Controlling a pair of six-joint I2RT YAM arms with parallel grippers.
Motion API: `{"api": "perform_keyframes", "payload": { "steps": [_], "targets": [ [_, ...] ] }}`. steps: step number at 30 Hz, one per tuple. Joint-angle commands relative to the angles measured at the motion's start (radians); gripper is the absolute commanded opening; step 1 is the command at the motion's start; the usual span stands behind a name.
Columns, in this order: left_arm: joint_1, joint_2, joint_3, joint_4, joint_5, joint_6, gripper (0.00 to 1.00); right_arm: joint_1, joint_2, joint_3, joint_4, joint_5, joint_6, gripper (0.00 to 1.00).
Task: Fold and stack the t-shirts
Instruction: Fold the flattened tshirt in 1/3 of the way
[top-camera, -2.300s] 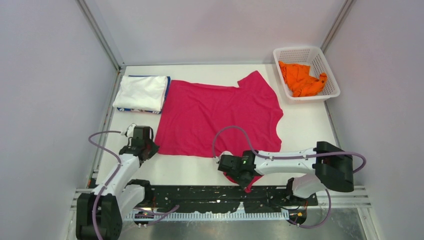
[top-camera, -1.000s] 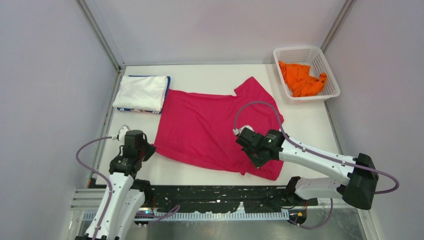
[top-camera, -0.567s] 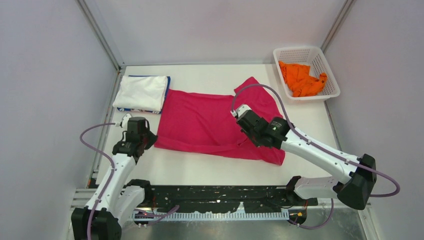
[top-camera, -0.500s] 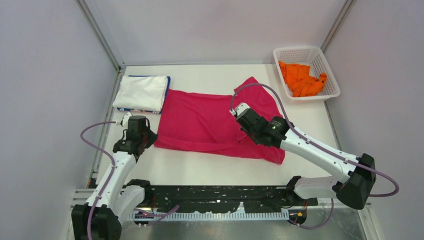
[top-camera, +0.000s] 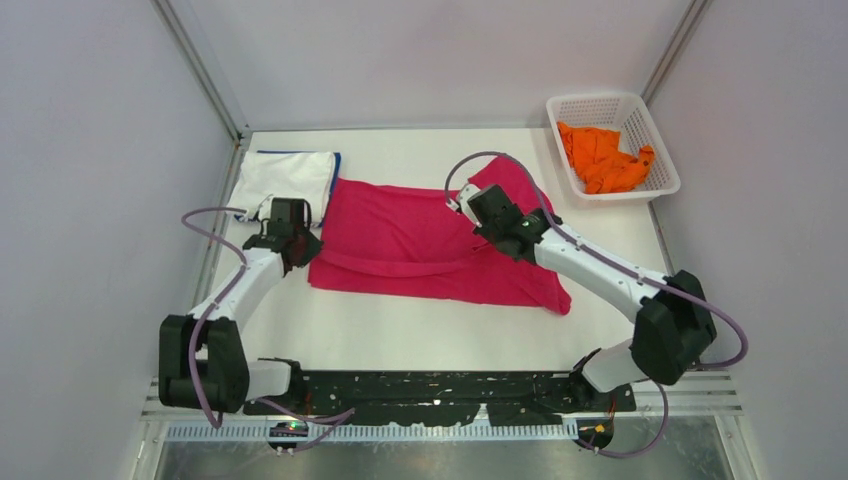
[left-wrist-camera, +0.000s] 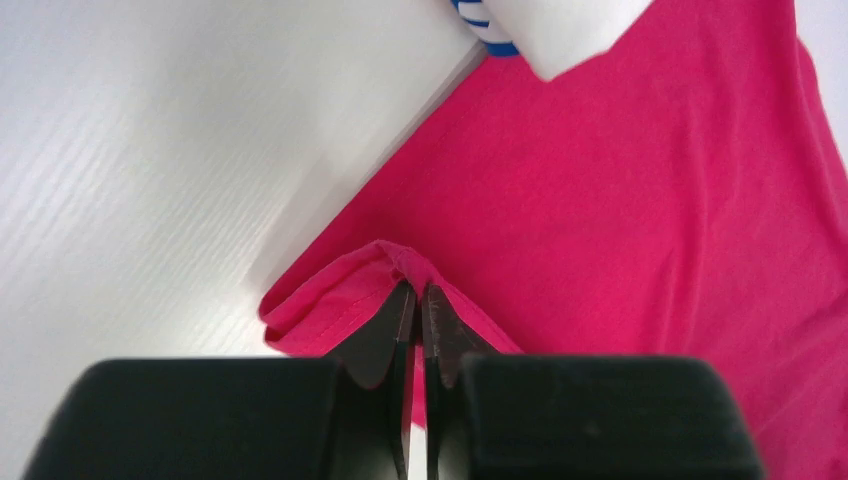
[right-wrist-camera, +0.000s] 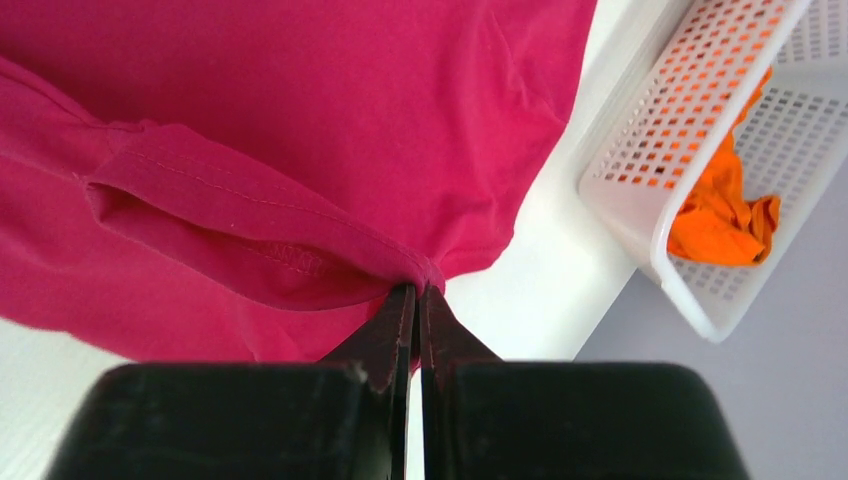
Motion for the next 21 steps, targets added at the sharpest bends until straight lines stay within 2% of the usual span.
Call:
{"api": "perform_keyframes", "payload": {
  "steps": [1,2,3,4,6,7,8,9,10,14,17,18,21],
  "targets": [
    [0.003,0.106,0.122,0.043,-0.060,-0.012,0.15,-0.067,0.129,0.108,0.163,-0.075,-0.167,0.05],
    [0.003,0.128,0.143,0.029,-0.096,-0.026,0.21,-0.100,0.185,0.127,0.178,-0.082,-0.176,0.06],
    [0.004,0.147,0.160,0.016,-0.123,-0.038,0.32,-0.116,0.216,0.172,0.196,-0.086,-0.184,0.07],
    [0.011,0.162,0.181,-0.003,-0.128,-0.049,0.46,-0.145,0.274,0.199,0.198,-0.086,-0.184,0.20],
    [0.016,0.171,0.213,-0.026,-0.122,-0.059,0.80,-0.180,0.359,0.287,0.195,-0.047,-0.164,0.38],
    [0.017,0.163,0.222,-0.031,-0.120,-0.056,0.96,-0.187,0.380,0.343,0.179,-0.002,-0.137,0.44],
    [0.017,0.151,0.233,-0.035,-0.118,-0.050,0.99,-0.197,0.404,0.366,0.165,0.039,-0.121,0.61],
    [0.017,0.133,0.242,-0.039,-0.111,-0.041,1.00,-0.200,0.407,0.390,0.161,0.046,-0.091,0.83],
    [0.017,0.116,0.246,-0.045,-0.105,-0.032,1.00,-0.204,0.389,0.388,0.177,0.046,-0.077,0.99],
    [0.015,0.020,0.199,-0.022,-0.014,-0.009,1.00,-0.205,0.236,0.225,0.306,0.030,0.075,0.95],
    [-0.002,-0.025,0.112,0.036,0.082,-0.008,1.00,-0.218,0.105,0.085,0.367,-0.035,0.340,0.95],
    [-0.013,-0.032,0.085,0.053,0.100,-0.009,1.00,-0.222,0.041,0.013,0.387,-0.129,0.430,0.95],
    [-0.044,-0.026,0.030,0.086,0.129,-0.012,1.00,-0.237,-0.073,-0.124,0.449,-0.340,0.513,0.95]
  ]
}}
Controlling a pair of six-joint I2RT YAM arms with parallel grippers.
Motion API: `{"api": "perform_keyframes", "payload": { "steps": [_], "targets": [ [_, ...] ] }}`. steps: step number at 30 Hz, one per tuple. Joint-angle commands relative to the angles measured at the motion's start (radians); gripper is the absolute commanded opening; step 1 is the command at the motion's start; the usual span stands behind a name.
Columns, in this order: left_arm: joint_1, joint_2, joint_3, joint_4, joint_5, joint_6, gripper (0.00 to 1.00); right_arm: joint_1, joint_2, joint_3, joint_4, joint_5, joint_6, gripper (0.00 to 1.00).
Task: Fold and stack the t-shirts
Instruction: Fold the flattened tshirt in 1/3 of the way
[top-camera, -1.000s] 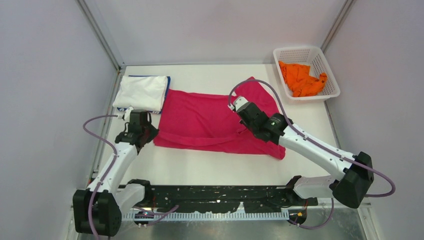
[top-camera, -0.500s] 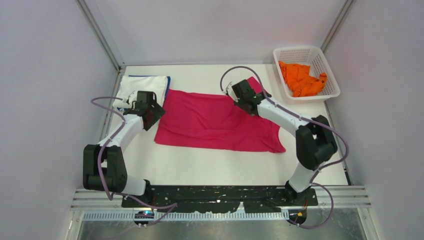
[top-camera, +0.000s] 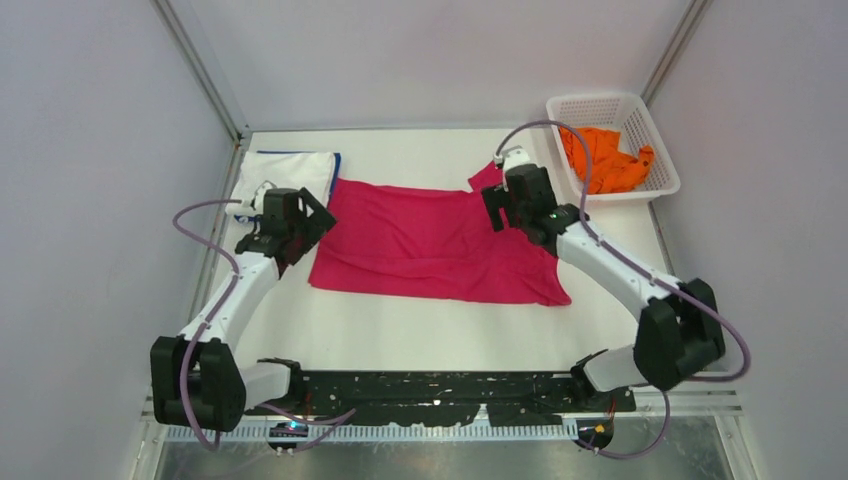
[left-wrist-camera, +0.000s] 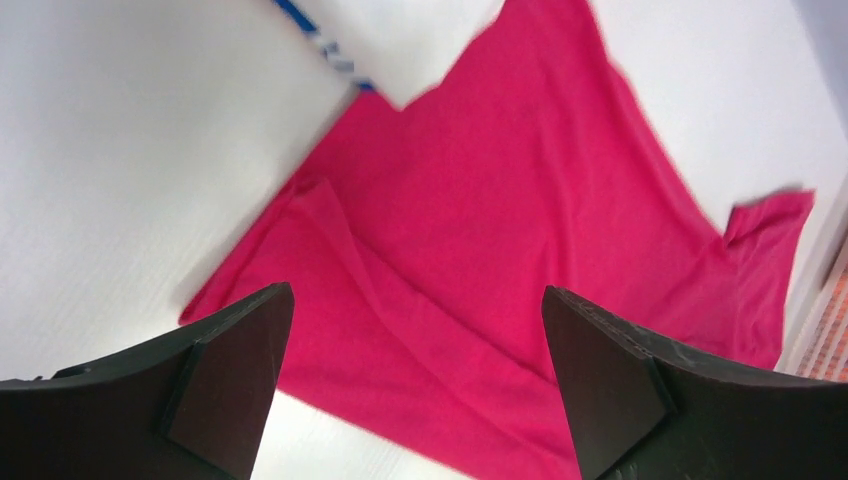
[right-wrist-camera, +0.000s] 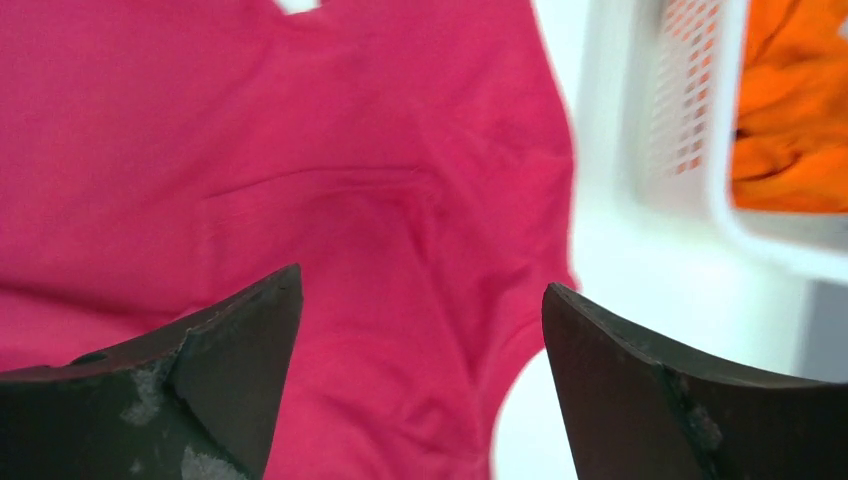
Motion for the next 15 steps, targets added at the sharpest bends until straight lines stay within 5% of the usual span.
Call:
{"api": "perform_keyframes", "payload": {
  "steps": [1,5,15],
  "targets": [
    [-0.039,0.020,-0.072,0.063,0.098,0.012,1.00,-0.018,-0.156,-0.178,0.155,-0.315,0.280,0.95],
    [-0.057,0.080,-0.077,0.094,0.127,0.004,1.00,-0.018,-0.204,-0.287,0.178,-0.392,0.313,0.95],
    [-0.069,0.344,0.093,0.130,0.077,-0.022,1.00,-0.019,-0.247,-0.342,0.131,-0.277,0.304,0.95]
  ]
}}
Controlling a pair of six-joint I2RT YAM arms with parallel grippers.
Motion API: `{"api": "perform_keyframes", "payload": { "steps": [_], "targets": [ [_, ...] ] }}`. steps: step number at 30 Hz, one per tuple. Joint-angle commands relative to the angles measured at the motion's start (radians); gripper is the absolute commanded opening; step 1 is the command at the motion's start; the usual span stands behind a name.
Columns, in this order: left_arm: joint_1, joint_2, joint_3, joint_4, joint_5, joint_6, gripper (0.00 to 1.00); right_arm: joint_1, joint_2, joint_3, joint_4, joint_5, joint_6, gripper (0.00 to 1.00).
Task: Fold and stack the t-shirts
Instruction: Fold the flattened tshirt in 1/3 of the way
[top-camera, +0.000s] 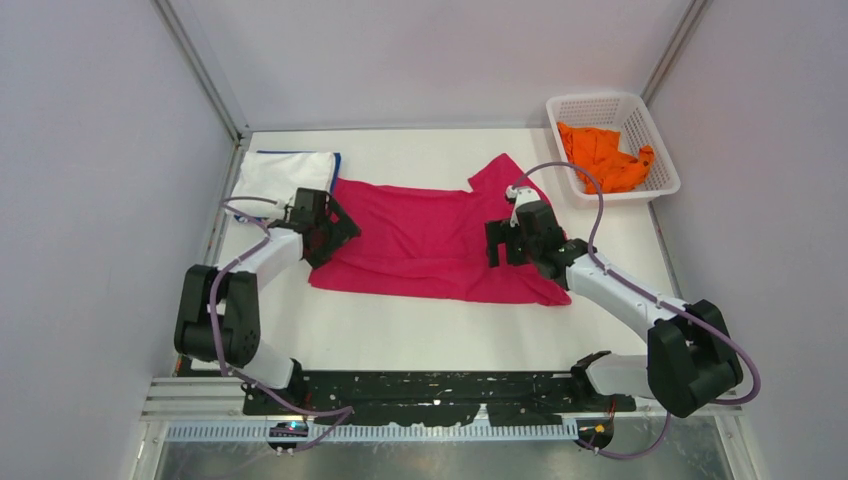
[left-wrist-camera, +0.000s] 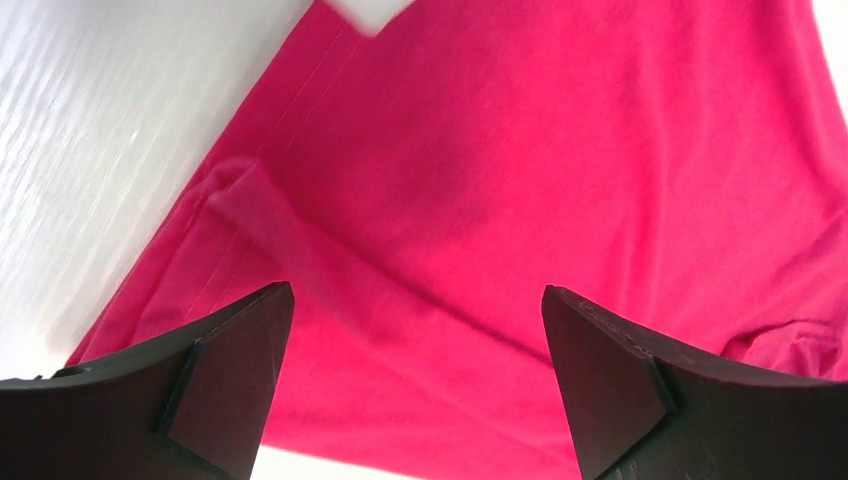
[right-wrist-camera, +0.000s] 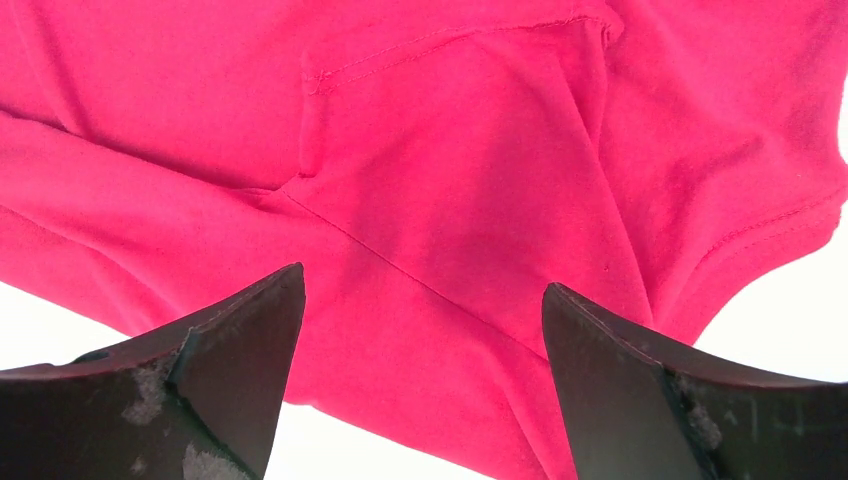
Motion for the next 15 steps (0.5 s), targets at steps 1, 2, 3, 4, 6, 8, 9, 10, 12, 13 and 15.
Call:
{"api": "perform_keyframes", "payload": {
  "steps": [1,2,3,4,6,8,9,10,12,13,15],
  "targets": [
    [-0.001,0.096,0.136,0.054,-0.017,-0.017,1.00,-0.002,-0.053,0.017,0.010,0.070,0.006,0.95],
    [-0.001,0.116,0.154,0.056,-0.020,-0.019,1.00,-0.002,-0.061,0.018,0.006,0.078,0.004,0.95],
    [-0.001,0.132,0.175,0.048,-0.020,-0.027,1.00,-0.003,-0.065,0.018,0.003,0.088,0.000,0.95],
    [-0.001,0.143,0.207,0.024,-0.030,-0.029,1.00,-0.004,-0.071,0.016,0.002,0.093,0.001,0.95],
    [-0.001,0.156,0.233,0.003,-0.047,-0.035,1.00,-0.004,-0.075,0.012,0.003,0.095,0.001,0.95],
    [-0.001,0.163,0.247,-0.010,-0.069,-0.045,1.00,-0.006,-0.073,0.007,0.000,0.099,0.002,0.95],
    [0.000,0.172,0.261,-0.026,-0.075,-0.046,1.00,-0.006,-0.072,0.006,-0.001,0.102,0.002,0.95],
    [0.000,0.183,0.278,-0.045,-0.079,-0.046,1.00,-0.006,-0.069,0.005,-0.001,0.105,0.002,0.95],
    [0.000,0.208,0.310,-0.078,-0.076,-0.044,1.00,-0.006,-0.065,0.005,-0.004,0.106,0.004,0.95],
    [0.000,0.217,0.319,-0.083,-0.067,-0.042,1.00,-0.005,-0.066,0.008,-0.006,0.104,0.007,0.95],
    [-0.002,0.219,0.324,-0.084,-0.039,-0.031,1.00,-0.006,-0.075,0.011,-0.012,0.080,0.011,0.95]
  ]
}}
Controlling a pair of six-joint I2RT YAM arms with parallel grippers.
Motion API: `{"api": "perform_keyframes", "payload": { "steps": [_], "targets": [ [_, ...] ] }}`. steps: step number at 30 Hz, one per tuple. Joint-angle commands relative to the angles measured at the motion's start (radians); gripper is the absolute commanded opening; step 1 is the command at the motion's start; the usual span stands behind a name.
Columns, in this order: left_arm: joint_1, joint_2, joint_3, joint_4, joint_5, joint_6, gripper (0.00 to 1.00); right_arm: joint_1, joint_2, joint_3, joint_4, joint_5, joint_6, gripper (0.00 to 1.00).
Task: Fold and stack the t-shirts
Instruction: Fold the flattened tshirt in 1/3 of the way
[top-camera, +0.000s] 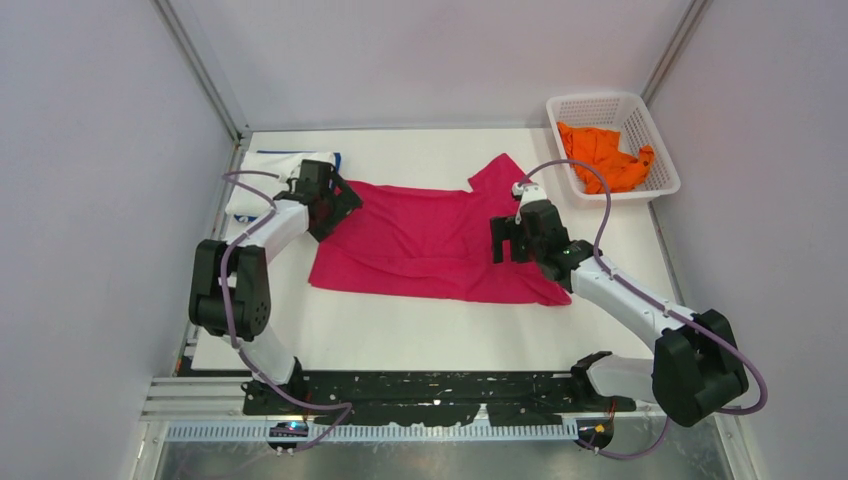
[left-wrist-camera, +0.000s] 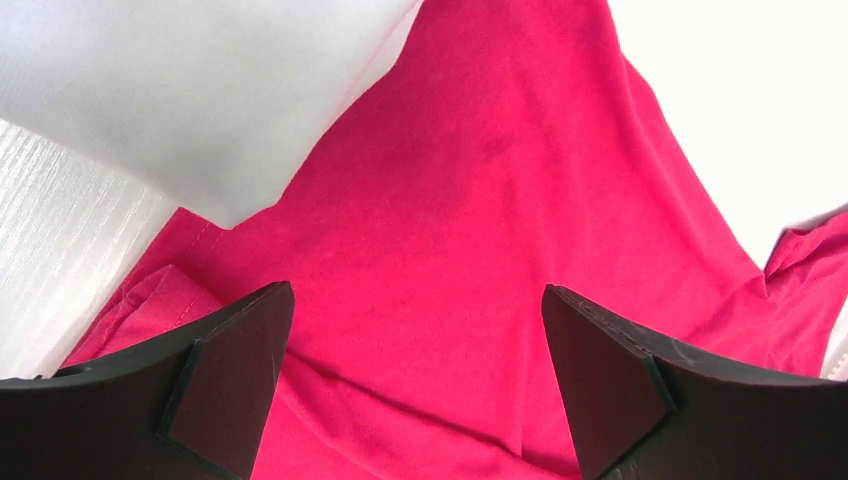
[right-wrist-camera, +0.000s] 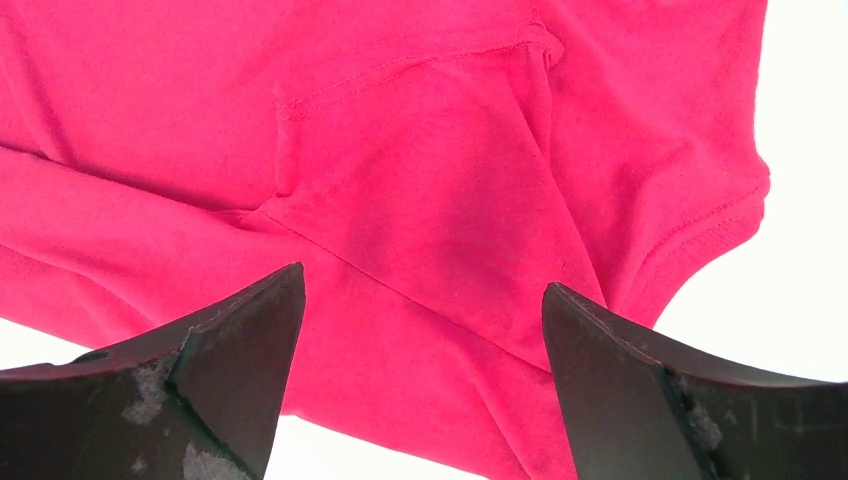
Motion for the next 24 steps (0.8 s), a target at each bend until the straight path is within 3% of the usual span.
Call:
{"api": "perform_keyframes", "payload": {
  "steps": [1,4,6,7,13,21,24],
  "targets": [
    [-0.003,0.010,0.033,-0.036,0.014,0.003,1.00,-0.005,-0.030,0.011,-0.006,-0.036,0.013,0.95],
    [-0.013,-0.069,-0.022,0.029,0.024,0.030,1.00,-0.003,-0.047,0.002,0.022,-0.217,0.002,0.95],
    [-0.019,-0.137,-0.077,0.096,0.036,0.041,1.00,0.012,-0.047,-0.020,0.087,-0.429,0.001,0.95],
    [-0.020,-0.179,-0.096,0.123,0.041,0.047,1.00,0.025,-0.046,-0.032,0.126,-0.449,-0.006,0.95],
    [-0.030,-0.346,-0.178,0.127,0.037,0.077,1.00,0.315,0.064,0.053,0.153,-0.195,-0.249,0.95],
    [-0.033,-0.517,-0.443,0.176,0.028,0.049,1.00,0.449,0.398,0.289,0.110,-0.038,-0.481,0.95],
    [-0.033,-0.531,-0.532,0.263,0.045,0.045,1.00,0.469,0.484,0.366,0.106,0.010,-0.515,0.95]
  ]
}}
